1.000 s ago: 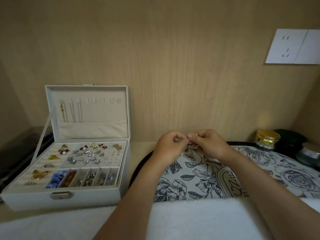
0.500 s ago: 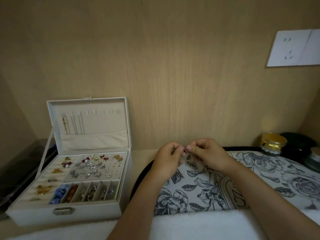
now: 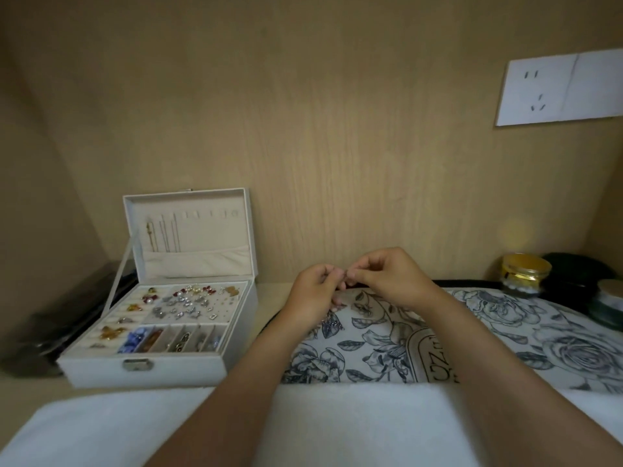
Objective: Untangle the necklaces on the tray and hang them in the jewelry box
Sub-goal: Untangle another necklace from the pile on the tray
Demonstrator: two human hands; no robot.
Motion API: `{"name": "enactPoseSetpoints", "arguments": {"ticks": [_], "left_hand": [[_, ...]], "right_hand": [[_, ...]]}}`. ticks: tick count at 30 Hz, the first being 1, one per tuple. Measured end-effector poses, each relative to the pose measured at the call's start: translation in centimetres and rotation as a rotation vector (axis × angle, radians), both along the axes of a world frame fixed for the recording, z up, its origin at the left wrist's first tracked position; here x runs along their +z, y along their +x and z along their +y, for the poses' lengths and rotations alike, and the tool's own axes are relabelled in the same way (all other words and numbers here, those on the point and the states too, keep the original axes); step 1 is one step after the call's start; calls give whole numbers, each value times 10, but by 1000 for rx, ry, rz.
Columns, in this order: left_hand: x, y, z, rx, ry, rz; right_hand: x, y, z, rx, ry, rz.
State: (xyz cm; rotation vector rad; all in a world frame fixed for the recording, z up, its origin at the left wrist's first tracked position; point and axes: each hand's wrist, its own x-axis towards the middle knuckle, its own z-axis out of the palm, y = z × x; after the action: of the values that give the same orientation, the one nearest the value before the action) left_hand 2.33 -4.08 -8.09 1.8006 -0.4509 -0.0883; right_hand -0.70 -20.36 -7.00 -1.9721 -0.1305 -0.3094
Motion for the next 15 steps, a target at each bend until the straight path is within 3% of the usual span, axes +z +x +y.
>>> {"name": "enactPoseSetpoints", "arguments": {"ticks": [5,11,15], "left_hand": [[1,-3,-5,36,-6,-26],[-15,-7,-9,226,-8,-278],[-17,-11,-11,240,16,-274]], "right_hand": [[2,-5,-8,35,16,73],[0,-5,-8,12,19,120],[-3,-5,-6,4,17,118]]}}
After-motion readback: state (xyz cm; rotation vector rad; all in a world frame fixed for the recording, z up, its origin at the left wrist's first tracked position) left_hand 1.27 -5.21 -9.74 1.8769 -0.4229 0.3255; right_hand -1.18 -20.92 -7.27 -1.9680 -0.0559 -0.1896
